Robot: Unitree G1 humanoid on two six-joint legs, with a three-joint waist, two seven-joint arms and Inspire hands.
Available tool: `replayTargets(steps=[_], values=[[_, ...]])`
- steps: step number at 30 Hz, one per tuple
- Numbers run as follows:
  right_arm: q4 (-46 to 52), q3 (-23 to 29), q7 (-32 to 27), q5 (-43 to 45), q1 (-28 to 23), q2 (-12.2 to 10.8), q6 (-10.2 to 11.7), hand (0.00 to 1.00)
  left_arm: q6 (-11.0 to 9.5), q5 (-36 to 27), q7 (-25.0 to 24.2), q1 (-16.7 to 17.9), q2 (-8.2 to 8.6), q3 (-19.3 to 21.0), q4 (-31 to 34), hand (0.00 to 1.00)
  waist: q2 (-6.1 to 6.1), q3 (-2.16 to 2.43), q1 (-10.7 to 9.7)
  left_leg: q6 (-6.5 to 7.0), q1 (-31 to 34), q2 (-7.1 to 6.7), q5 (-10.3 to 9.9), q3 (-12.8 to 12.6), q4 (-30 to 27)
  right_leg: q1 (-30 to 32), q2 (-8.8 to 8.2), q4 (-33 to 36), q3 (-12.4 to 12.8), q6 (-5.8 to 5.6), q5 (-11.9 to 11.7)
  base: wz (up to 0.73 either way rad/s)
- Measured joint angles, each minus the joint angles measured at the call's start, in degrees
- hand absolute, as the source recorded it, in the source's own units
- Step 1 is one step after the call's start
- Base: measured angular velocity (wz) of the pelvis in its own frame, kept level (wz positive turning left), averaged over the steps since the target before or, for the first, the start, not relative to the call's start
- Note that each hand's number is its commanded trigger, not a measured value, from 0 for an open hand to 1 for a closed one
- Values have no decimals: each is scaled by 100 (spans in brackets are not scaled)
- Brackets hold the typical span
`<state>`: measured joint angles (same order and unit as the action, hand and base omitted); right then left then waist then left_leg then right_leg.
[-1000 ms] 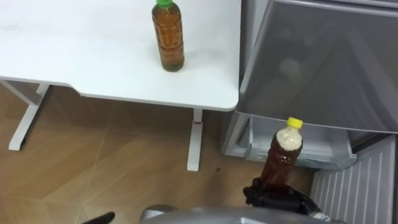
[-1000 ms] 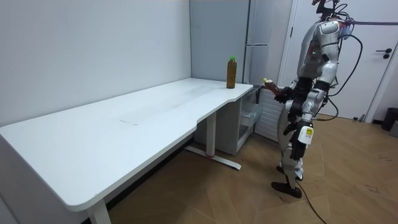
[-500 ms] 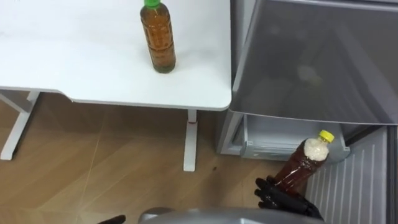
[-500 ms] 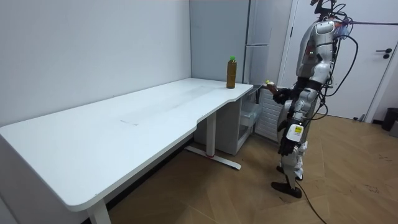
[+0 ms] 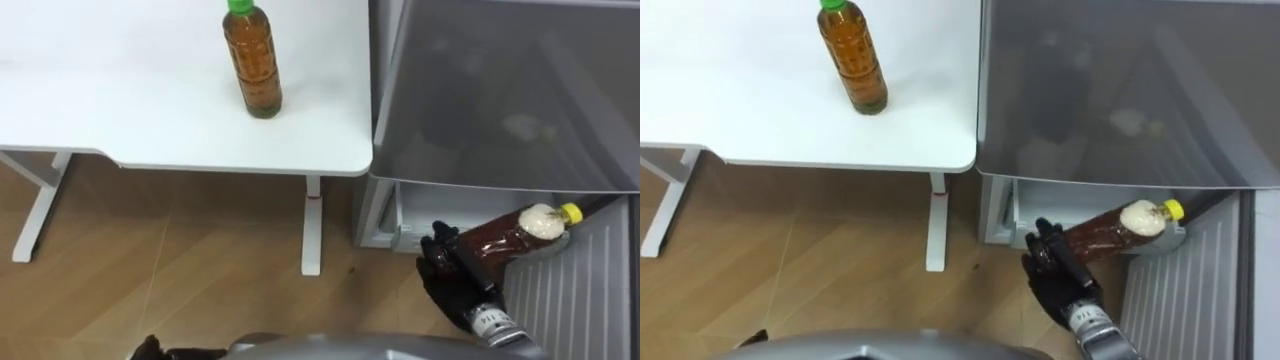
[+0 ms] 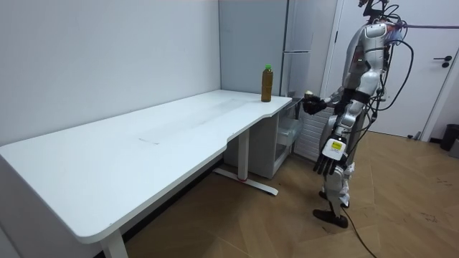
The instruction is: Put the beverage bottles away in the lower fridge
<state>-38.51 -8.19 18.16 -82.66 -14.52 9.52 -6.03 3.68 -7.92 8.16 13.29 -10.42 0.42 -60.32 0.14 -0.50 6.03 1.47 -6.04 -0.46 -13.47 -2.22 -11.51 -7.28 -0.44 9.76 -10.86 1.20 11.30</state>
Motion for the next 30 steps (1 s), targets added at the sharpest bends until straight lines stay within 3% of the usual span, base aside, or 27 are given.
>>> replayTargets(steps=[2, 4, 8, 20, 25, 30], values=[[150, -49, -9, -81, 74, -7, 152, 100, -3, 416, -3, 1, 39, -79, 21, 0, 9, 2, -19, 1, 38, -15, 1, 5, -25, 8, -13, -3, -21, -10, 6, 7], [139, -97, -13, -108, 172, -6, 174, 100, -3, 630, -9, -1, 50, -147, 23, 0, -3, -18, -35, 2, 46, -21, 1, 21, -23, 8, -17, -8, -36, -15, 9, 6], [-186, -293, -13, -247, 398, -8, 188, 100, -1, 1052, -8, -23, 51, -377, 21, 0, -35, -16, -117, 2, 76, -33, 1, 66, -25, 19, -29, -21, -89, -24, 14, 7], [-818, -385, -78, -520, 513, 20, 134, 100, 134, 1366, -437, -69, 29, -508, 92, 0, -33, -10, -123, 2, 277, -35, 0, 86, -219, 85, -52, 8, -206, -24, 15, 4], [-1489, -269, -80, -528, 1043, 39, 111, 100, 126, 1422, -641, -125, 27, -513, 175, 0, 32, -11, -119, 4, 678, -28, 1, 135, -428, 443, -99, 126, -232, -6, 11, 7], [-1938, -99, -92, -718, 1792, 64, 183, 100, 83, 1302, -667, -513, -44, -659, 111, 0, 148, -59, -120, 36, 1198, -34, 55, 174, -623, 978, -160, 437, -343, 9, 8, 7]])
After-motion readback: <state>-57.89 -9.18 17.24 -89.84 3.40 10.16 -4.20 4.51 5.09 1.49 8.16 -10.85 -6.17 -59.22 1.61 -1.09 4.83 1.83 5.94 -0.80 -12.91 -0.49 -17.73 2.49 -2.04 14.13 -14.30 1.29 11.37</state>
